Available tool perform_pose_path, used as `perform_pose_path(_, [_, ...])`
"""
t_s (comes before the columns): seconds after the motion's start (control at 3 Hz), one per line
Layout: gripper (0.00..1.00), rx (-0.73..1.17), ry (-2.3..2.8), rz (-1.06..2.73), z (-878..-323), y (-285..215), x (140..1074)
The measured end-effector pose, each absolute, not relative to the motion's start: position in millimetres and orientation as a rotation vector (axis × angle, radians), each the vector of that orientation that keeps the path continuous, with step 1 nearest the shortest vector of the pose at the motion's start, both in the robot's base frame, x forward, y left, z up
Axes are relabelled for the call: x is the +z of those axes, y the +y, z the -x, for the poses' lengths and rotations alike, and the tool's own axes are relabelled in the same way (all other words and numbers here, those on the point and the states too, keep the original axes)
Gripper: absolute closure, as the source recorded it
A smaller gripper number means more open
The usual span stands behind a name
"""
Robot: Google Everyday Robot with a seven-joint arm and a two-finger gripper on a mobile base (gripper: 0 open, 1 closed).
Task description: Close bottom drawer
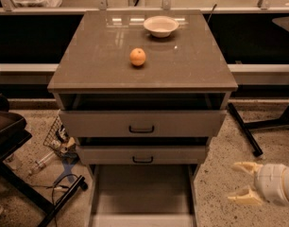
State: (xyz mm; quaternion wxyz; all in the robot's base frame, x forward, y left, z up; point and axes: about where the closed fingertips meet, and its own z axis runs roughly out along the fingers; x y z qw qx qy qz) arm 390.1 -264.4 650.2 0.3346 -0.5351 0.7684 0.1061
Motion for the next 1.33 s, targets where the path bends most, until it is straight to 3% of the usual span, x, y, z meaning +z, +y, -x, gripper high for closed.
perform_pose_path(0.33, [0.72, 0.335, 2.074, 1.322, -346, -270, 607])
perform_pose_path(0.67, [0.95, 0.331, 2.065, 1.332, -351, -269, 611])
perform_pose_path(1.33, [1.00, 0.362, 2.012, 1.358, -351, -260, 581])
